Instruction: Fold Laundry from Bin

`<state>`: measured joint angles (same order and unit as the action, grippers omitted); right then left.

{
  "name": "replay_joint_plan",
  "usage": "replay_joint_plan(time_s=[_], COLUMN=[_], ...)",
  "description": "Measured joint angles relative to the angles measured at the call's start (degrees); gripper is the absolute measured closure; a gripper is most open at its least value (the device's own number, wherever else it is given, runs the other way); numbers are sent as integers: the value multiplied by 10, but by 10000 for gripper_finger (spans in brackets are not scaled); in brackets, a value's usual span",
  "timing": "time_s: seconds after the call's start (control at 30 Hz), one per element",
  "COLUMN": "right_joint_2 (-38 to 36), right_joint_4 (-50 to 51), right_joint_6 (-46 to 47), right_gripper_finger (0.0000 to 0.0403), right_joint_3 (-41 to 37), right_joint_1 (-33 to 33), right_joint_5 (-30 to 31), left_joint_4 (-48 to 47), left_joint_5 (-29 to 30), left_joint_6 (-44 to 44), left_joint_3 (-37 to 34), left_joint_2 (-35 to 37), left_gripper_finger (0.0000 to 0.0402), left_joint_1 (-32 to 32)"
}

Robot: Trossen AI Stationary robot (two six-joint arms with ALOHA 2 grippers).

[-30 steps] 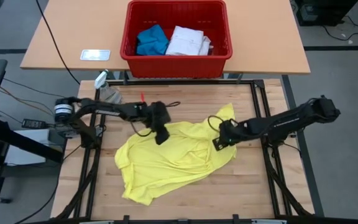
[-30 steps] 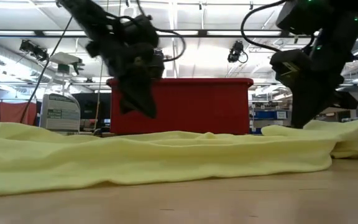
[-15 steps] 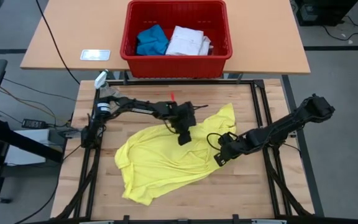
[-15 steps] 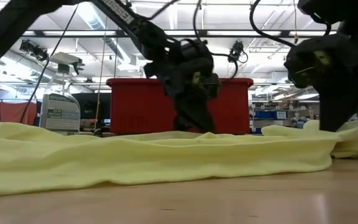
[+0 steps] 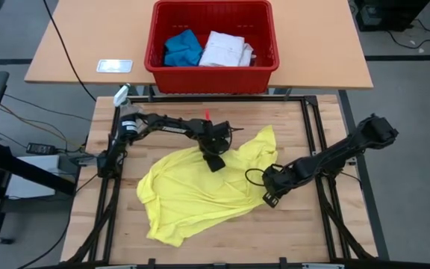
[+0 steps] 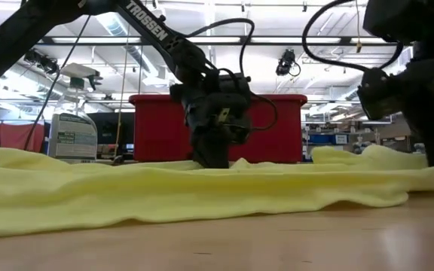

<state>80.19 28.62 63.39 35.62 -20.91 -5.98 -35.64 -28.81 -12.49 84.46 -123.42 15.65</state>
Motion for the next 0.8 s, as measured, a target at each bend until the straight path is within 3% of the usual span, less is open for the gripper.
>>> replay_joint_plan(time_s=[0.17, 0.37, 0.8], right_joint_2=[42, 47, 31], right_joint_4=[-5, -12, 3], right_joint_6=[-57, -74, 43], right_gripper_finger=[402, 402, 403], right_joint_3=[3, 3, -9], right_joint_1=[-3, -15, -87], right_joint_5=[-1, 12, 92], left_joint_4=[-12, -31, -40], left_joint_5=[56, 62, 73], left_joint_6=[-8, -6, 9], left_joint_3=[0, 0, -1], left_joint_2=[11, 13, 14], left_gripper_finger=[398, 399, 399], left_joint_1=[16, 24, 48])
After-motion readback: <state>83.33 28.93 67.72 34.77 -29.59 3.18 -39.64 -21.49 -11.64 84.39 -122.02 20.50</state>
